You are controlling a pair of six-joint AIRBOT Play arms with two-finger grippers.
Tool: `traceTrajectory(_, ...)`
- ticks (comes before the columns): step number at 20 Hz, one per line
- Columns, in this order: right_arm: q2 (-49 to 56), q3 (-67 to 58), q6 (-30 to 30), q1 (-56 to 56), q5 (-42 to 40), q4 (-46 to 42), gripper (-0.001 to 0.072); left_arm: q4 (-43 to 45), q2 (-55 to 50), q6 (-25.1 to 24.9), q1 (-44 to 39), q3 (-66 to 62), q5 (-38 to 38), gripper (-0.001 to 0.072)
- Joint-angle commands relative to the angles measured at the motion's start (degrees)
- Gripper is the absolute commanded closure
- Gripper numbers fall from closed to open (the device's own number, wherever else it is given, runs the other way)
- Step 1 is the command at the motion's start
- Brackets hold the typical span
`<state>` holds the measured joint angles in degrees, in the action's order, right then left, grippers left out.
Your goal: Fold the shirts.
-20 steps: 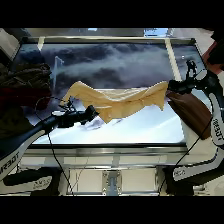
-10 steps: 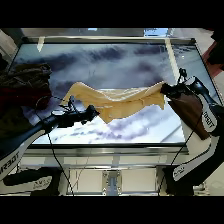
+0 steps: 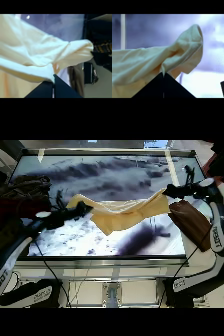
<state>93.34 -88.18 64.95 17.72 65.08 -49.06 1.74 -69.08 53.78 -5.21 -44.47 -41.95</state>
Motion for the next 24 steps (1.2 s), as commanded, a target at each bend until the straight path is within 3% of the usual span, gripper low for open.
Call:
traceTrajectory(1, -13.2, -1.1, -1.1, 4.2, 13.8, -0.2, 0.0686, 2.2, 10.1, -1.6, 8.4, -6.6, -9.4, 0.0698)
traceTrajectory(4, -28.2, -1.1, -0.2, 8.6, 18.9, 0.0, 0.0687, 9.5, 21.4, 3.8, 13.1, -12.0, -13.9, 0.0698)
traceTrajectory(7, -43.8, -2.3, -0.3, 12.9, 18.6, -0.5, 0.0687, 25.0, 30.8, 12.7, 13.5, -19.3, -13.1, 0.0699)
traceTrajectory(11, -52.1, -12.9, -0.3, 17.0, 7.3, -4.2, 0.069, 46.7, 34.2, 24.0, 13.4, -35.8, -14.0, 0.07)
traceTrajectory(14, -48.8, -20.2, -0.3, 17.3, 4.5, -1.4, 0.069, 53.4, 32.7, 26.2, 13.4, -45.5, -15.8, 0.0701)
traceTrajectory(19, -32.5, -20.6, -0.6, 14.7, 3.6, 18.0, 0.0689, 53.5, 20.4, 26.2, 13.4, -47.4, -20.0, 0.0701)
traceTrajectory(21, -23.9, -20.5, -0.8, 8.2, 3.4, 16.6, 0.0689, 54.0, 11.6, 26.2, 13.4, -47.4, -20.9, 0.0701)
traceTrajectory(24, -10.1, -20.5, -0.7, -4.7, 1.3, 5.2, 0.0688, 55.8, -1.6, 26.2, 13.4, -47.4, -16.5, 0.07)
